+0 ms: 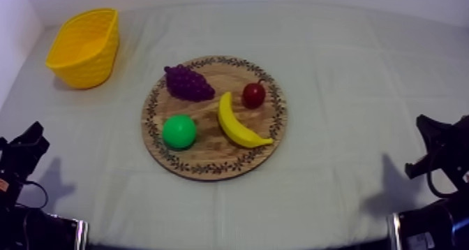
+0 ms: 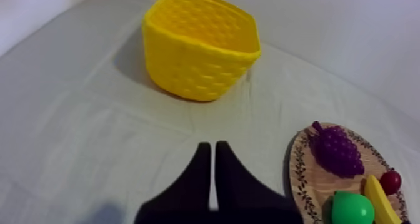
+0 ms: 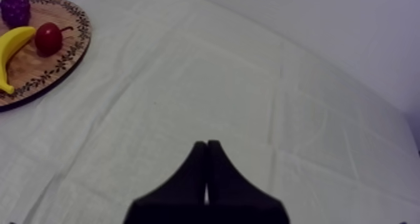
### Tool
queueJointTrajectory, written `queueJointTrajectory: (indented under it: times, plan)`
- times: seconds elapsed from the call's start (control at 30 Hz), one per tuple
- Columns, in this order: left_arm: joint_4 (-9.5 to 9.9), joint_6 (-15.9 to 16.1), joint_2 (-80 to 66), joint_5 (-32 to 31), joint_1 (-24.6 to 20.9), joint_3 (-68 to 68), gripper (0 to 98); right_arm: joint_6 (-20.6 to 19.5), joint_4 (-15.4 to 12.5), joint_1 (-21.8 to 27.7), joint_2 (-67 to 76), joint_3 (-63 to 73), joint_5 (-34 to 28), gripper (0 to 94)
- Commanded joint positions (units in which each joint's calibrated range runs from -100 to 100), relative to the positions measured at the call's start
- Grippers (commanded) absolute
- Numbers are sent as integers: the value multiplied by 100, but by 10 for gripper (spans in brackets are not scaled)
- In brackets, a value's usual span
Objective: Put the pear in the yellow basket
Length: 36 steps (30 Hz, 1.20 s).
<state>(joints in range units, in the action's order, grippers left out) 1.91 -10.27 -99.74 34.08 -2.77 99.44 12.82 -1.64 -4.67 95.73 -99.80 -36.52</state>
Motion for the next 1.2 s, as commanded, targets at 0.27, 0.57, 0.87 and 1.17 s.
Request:
queueJointTrajectory:
  times: [0.27, 0.57, 0.87, 1.17]
  plan:
    - [2, 0, 0, -5, -2, 0, 0, 0, 1, 0, 3, 2, -2, 2]
    - [2, -60, 0, -5, -2, 0, 0, 0, 1, 0, 3, 2, -2, 2]
    - [-27, 20, -7, 92, 389, -50, 0, 0, 1, 0, 3, 2, -2, 2]
    - [-830, 801, 80, 312, 837, -199, 0, 0, 1, 0, 3, 2, -2, 2]
